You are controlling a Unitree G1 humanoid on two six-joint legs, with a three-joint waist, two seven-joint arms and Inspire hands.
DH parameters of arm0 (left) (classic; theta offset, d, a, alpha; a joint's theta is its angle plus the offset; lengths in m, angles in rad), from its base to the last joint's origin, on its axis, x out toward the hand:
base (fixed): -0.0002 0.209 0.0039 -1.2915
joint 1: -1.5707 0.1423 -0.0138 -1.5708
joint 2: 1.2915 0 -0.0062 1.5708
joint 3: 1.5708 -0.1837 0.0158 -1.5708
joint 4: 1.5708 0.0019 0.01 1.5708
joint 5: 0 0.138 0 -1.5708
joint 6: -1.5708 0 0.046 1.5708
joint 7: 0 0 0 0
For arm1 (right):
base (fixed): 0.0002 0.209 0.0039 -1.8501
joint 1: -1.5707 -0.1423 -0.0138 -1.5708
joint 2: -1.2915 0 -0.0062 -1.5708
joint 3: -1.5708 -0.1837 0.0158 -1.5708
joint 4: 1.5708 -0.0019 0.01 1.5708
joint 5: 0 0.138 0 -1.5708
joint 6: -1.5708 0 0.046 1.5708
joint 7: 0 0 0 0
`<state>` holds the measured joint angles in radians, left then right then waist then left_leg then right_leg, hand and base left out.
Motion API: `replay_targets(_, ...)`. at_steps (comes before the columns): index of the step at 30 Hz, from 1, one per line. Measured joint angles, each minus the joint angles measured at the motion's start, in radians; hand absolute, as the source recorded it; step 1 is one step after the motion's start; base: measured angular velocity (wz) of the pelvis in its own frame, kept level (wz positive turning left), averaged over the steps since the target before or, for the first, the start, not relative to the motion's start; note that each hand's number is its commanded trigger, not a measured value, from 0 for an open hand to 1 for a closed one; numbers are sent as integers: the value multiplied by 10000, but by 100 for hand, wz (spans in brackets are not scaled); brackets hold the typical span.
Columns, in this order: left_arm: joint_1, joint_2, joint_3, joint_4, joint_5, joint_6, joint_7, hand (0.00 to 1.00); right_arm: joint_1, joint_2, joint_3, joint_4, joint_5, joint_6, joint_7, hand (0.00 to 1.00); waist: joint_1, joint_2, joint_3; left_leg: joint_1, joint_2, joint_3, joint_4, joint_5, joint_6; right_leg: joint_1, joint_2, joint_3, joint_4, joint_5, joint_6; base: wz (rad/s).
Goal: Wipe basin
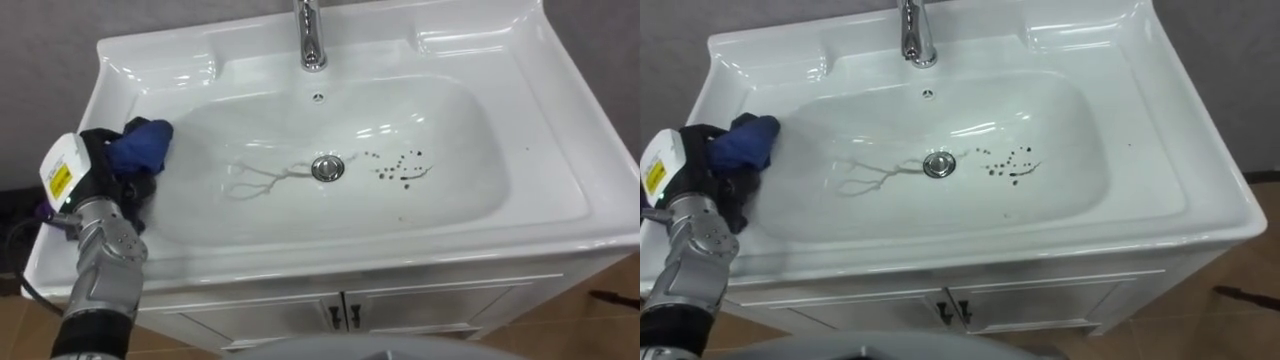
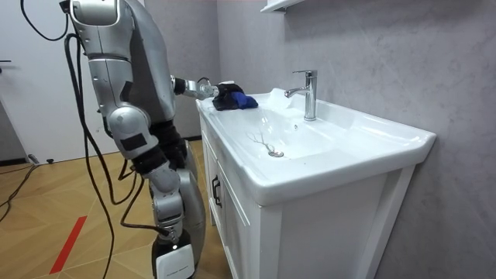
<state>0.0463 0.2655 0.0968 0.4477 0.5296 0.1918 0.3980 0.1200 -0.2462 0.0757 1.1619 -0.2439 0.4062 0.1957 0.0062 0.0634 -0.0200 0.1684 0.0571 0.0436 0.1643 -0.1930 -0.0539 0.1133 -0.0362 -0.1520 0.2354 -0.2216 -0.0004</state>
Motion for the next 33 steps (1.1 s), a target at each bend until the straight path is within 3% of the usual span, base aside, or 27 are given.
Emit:
replay_targets(5, -174, -184, 204, -30, -145, 101, -188, 100, 10, -5, 3, 3, 18, -93, 19, 0, -25, 46, 5, -18, -2, -16, 4, 0, 0, 58, -22, -138, -18, -2, 2, 7)
replay_targets(11, -276, -192, 195, -968, -388, 868, -721, 100, 1, -5, 8, 12, 8, -402, 17, 0, -43, 39, 10, -194, -20, -91, 50, -1, 1, 27, -57, -319, -146, 6, 17, 10)
replay_targets(18, -45, -342, 193, -2060, -470, 989, -918, 100, -12, 11, 20, 38, 21, -1062, -135, 0, -32, -47, 123, -436, -27, -245, 46, 0, 1, -84, -84, -614, -137, 14, 22, 12)
replay_targets(24, 0, -530, 40, -2983, -464, 757, -727, 100, -63, 82, 207, 191, -7, -1724, -213, 0, -50, -344, 322, -547, -34, -240, 50, -1, 1, -103, -104, -681, -151, 12, 25, 3)
replay_targets(26, 1, -535, 5, -3325, -448, 752, -619, 100, -27, 77, 200, 225, -17, -1822, -215, 0, -54, -418, 339, -558, -46, -238, 52, -2, 1, -109, -111, -670, -170, 13, 27, 0)
replay_targets(29, 1, -535, -53, -3677, -452, 395, -17, 100, 5, 71, 204, 333, -12, -2032, -217, 0, -147, -380, 329, -549, -76, -221, 51, -2, 2, -97, -138, -640, -176, 19, 39, -1)
replay_targets(33, 11, -536, -236, -3725, -444, -46, 743, 100, 25, 77, 219, 602, -3, -2195, -194, 0, -299, -138, 190, -461, -87, -174, 40, -1, 2, -94, -139, -493, -146, 25, 49, -9)
